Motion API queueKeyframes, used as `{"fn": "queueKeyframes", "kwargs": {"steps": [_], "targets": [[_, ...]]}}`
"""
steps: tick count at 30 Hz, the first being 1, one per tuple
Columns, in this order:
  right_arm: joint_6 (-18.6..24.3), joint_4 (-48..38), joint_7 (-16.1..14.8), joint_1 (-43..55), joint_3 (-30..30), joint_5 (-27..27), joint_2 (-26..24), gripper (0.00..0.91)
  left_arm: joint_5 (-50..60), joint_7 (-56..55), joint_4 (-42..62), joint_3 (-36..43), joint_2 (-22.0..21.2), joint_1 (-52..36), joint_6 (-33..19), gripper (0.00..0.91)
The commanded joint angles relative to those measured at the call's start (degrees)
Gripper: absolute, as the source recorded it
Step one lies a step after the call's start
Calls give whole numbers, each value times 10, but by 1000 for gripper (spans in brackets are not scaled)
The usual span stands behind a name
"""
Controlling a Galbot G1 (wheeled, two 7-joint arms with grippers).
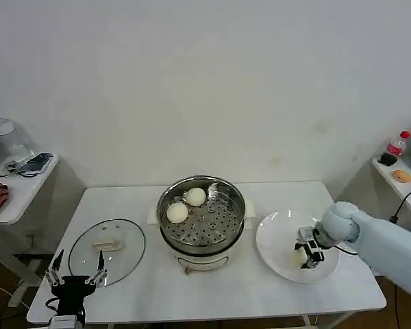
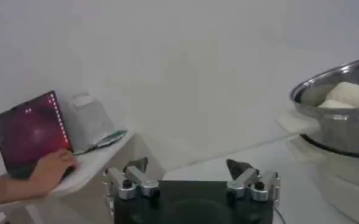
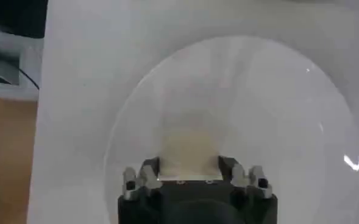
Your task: Take steamed baozi put them in steamer then cover it.
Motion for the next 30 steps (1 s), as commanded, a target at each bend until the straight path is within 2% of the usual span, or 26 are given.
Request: {"fn": "queueKeyframes", "kwargs": {"steps": [1, 5, 8, 17, 24, 30], "targets": [[3, 10, -22, 74, -20, 20, -18, 645, -1, 0, 0, -2, 2, 0, 0, 907], [7, 10, -26, 169, -37, 59, -21, 645, -4, 0, 2, -3, 5, -4, 0, 907], [3, 5, -28, 248, -62, 84, -5, 645, -7, -1, 2, -2, 5, -4, 0, 907], [-20, -4, -15, 420, -134, 165, 112, 645, -8, 0, -3, -3, 10, -6, 2, 907], [-36, 9, -3, 454, -181, 188, 209, 655, -8, 0, -2, -3, 6, -4, 3, 907], [-31, 0, 1, 427, -197, 191, 296, 645, -7, 0, -5, -10, 3, 1, 3, 907]]}}
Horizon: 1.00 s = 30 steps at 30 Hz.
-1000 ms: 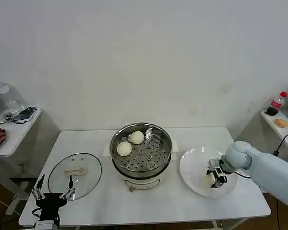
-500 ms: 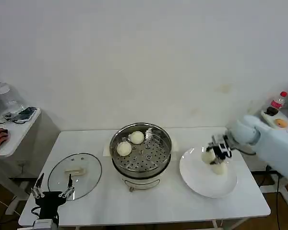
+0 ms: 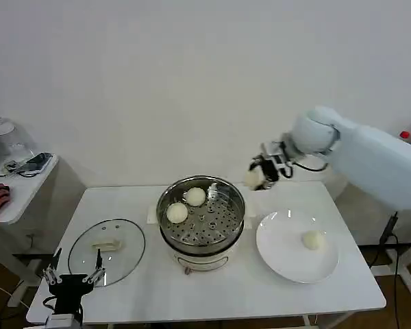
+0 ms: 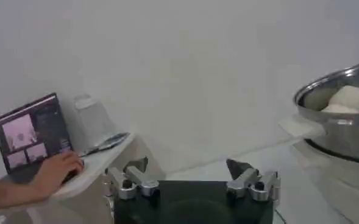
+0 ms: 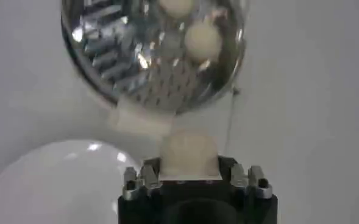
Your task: Take steamed baozi put them in steamer then cover it.
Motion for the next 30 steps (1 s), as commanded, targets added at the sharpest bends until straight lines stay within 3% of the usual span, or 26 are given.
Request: {"fn": "queueKeyframes", "kwargs": {"steps": [1, 8, 17, 24, 30], "targets": [[6, -10, 2, 46, -50, 29, 152, 645, 1, 0, -2, -3, -1, 2, 0, 907], [93, -39, -1, 4, -87, 6, 208, 645, 1, 1, -5, -12, -8, 8, 1, 907], [179, -42, -23, -17, -114, -52, 209, 645, 3, 0, -3, -15, -14, 9, 0, 907], [214, -45, -19, -36, -120, -103, 206, 645, 2, 0, 1, -14, -16, 7, -1, 907], [227, -43, -20, -40, -122, -108, 203, 645, 2, 0, 2, -15, -16, 7, -1, 907]]}}
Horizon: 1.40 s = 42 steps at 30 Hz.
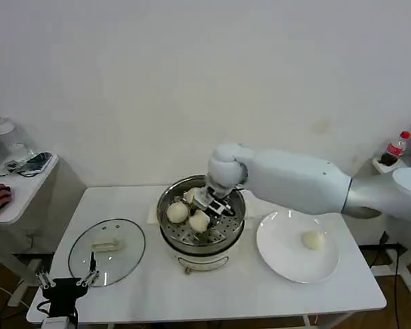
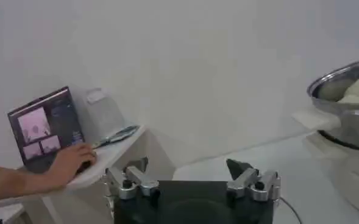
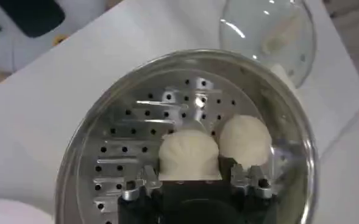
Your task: Take steamed baozi put them in steamer then cover it.
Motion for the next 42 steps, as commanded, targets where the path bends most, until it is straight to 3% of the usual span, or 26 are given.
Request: {"fn": "queueKeyframes", "kwargs": {"steps": [1, 12, 13, 14, 15, 27, 30, 34, 38, 42], "targets": [[51, -3, -3, -11, -13, -36, 15, 645, 0, 0, 1, -1, 0, -1, 0, 907], [54, 0, -9, -12, -15, -37, 13, 645, -1, 0, 1, -2, 0, -2, -1, 907], [53, 1, -9, -13, -15, -36, 13, 685, -1, 0, 1, -2, 0, -2, -1, 907], [53, 1, -9, -13, -15, -35, 13, 856, -1, 0, 1, -2, 0, -2, -1, 907], [54, 1, -8, -13, -15, -33, 12, 907, -1, 0, 0, -2, 0, -2, -1, 907], [41, 17, -3, 13, 8, 2, -26, 907, -3, 0, 1, -3, 3, -6, 0, 907], [19, 25, 5, 30, 27, 27, -53, 907, -5, 0, 3, -3, 8, -8, 1, 907], [-48, 33, 15, 55, 53, 73, -106, 907, -12, 1, 0, -3, 15, -12, 3, 907], [-119, 44, 22, 78, 56, 106, -187, 907, -16, 2, -1, 4, 25, -16, 4, 907], [-150, 64, 20, 96, 31, 102, -277, 907, -16, 2, 1, 16, 30, -23, 4, 907]]}}
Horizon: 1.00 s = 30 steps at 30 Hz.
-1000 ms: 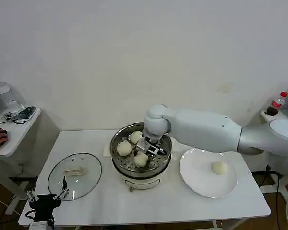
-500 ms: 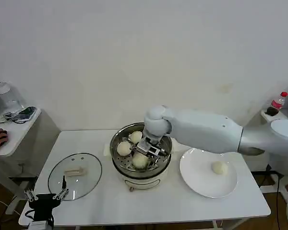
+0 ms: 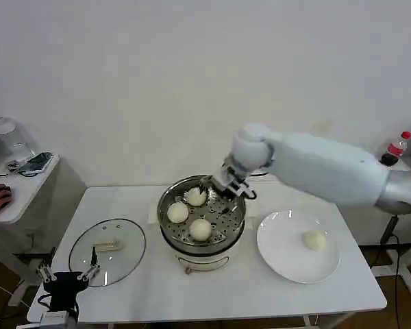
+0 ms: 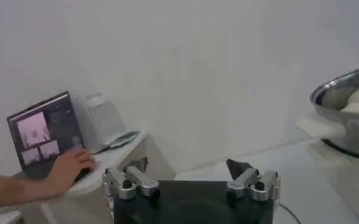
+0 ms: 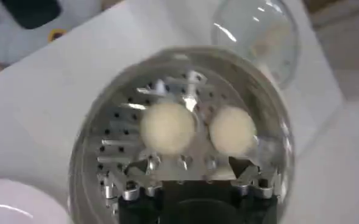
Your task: Take steamed baozi put them in steamer then cover it.
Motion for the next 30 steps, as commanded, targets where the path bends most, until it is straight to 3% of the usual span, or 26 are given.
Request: {"fn": "queueKeyframes", "kwargs": {"steps": [1, 5, 9, 13, 22, 30], "targets": [[-109, 33, 8, 42, -1, 39, -201, 907, -1, 1, 1, 15, 9, -7, 2, 907], [-113, 47, 6, 12, 4, 20, -286, 907, 0, 1, 1, 27, 14, -12, 2, 907], [-98, 46, 1, -37, 10, -18, -328, 907, -1, 1, 2, 30, 19, -13, 2, 907], [-73, 34, -6, -153, 101, -77, -357, 907, 0, 1, 4, 33, 19, -14, 2, 907], [-42, -18, -15, -367, 270, -153, -326, 907, 5, 1, 9, 32, 14, -7, 2, 907], [-24, -102, -6, -411, 318, -202, -260, 907, 7, 1, 11, 25, 9, -2, 2, 907]]}}
